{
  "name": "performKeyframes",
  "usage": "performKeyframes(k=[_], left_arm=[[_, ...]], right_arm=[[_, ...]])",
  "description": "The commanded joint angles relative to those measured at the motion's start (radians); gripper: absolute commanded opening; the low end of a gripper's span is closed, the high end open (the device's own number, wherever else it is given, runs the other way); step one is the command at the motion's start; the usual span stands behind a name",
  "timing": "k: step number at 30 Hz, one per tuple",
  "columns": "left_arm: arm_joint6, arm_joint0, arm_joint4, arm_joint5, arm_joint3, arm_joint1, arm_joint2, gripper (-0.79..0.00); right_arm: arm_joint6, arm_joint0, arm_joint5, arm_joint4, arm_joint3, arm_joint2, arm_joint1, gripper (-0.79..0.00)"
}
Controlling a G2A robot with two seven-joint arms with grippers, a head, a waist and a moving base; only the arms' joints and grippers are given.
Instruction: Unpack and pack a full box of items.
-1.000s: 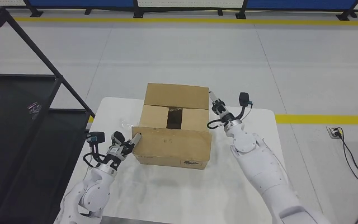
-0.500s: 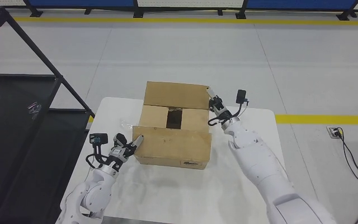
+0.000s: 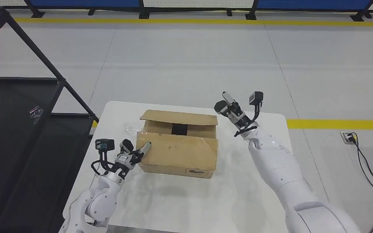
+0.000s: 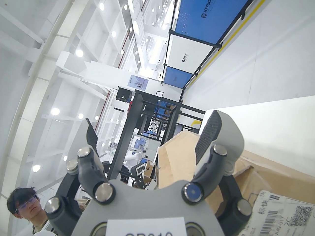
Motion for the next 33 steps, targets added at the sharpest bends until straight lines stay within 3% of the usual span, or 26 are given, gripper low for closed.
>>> performKeyframes(k=[1,9,20,33], left_arm=[[0.002,-0.002,0.003,0.000,0.002,-0.001,0.004,0.000],[0.014,-0.008,0.011,0.002,0.011,-0.005,0.012,0.000],[0.059,-0.028,0.016,0.049,0.024,-0.015,0.032,0.000],[0.127,-0.076,0.058,0.142,0.080,-0.037,0.087,0.000]], right_arm=[[0.013,0.000,-0.005,-0.005,-0.011,0.000,0.002,0.000],[0.092,0.001,0.045,-0.080,-0.077,-0.029,0.011,0.000],[0.216,-0.037,0.279,-0.145,-0.229,-0.041,0.039,0.000],[0.331,-0.162,0.406,-0.085,-0.460,-0.038,0.057,0.000]])
